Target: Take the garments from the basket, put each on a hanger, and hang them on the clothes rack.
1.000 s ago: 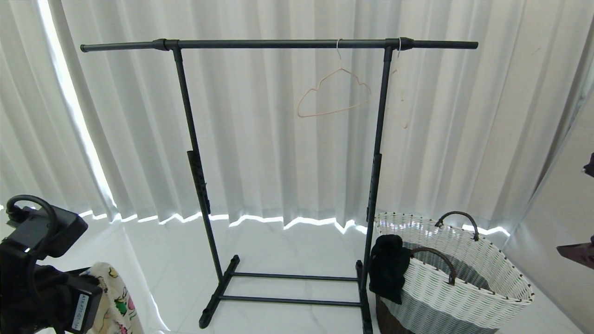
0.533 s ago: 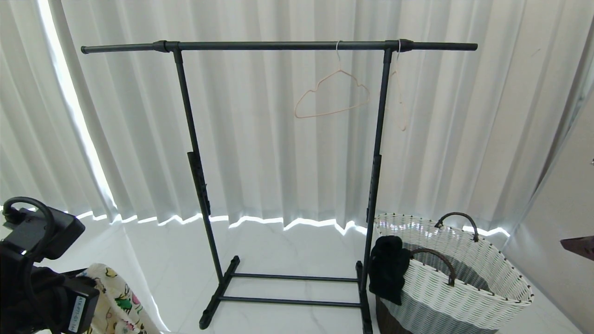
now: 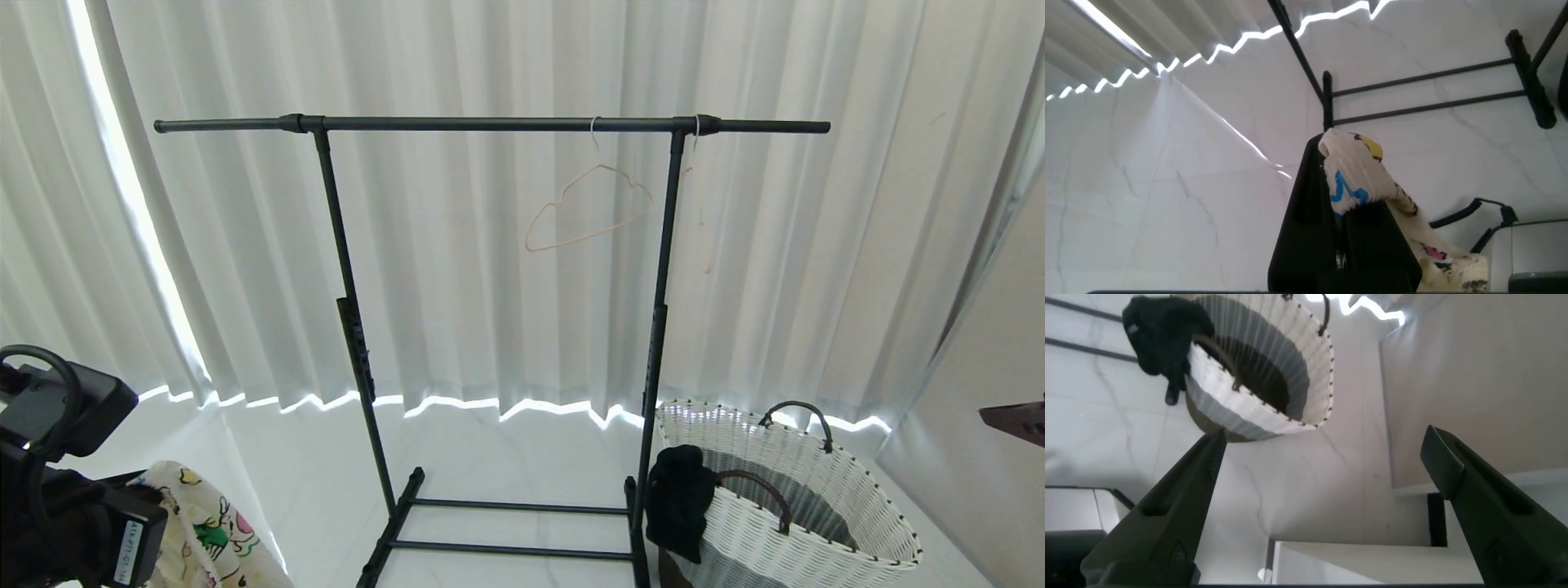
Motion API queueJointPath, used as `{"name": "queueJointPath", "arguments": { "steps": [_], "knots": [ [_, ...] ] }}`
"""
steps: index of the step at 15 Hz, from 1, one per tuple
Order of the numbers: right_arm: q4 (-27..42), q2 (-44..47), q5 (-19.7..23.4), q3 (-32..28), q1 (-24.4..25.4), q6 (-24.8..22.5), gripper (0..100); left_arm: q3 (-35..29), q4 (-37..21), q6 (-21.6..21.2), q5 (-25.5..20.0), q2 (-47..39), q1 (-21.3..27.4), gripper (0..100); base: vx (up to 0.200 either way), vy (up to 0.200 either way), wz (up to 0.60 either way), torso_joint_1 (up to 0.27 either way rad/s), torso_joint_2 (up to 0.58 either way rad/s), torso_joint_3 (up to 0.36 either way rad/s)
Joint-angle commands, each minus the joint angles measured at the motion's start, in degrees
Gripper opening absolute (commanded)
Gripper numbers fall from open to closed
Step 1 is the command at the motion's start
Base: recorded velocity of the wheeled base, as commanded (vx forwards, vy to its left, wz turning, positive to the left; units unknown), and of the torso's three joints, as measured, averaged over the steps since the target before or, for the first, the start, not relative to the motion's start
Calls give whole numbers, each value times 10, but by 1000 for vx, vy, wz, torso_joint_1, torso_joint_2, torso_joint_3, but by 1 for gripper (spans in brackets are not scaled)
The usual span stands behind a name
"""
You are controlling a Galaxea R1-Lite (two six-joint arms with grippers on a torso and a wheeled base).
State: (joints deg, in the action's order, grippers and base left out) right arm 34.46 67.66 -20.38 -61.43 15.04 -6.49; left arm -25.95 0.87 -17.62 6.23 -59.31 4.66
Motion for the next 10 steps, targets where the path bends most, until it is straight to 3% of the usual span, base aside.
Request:
{"name": "queueJointPath", "arguments": {
  "steps": [1,10],
  "knots": [
    [-2,1,0,0,0,0,100,0,0,0,0,4,0,0,0,0,0,188,-481,-281],
    [-3,-4,-2,-1,-3,0,100,7,0,0,0,26,0,0,0,0,0,208,-486,-280]
  ]
}}
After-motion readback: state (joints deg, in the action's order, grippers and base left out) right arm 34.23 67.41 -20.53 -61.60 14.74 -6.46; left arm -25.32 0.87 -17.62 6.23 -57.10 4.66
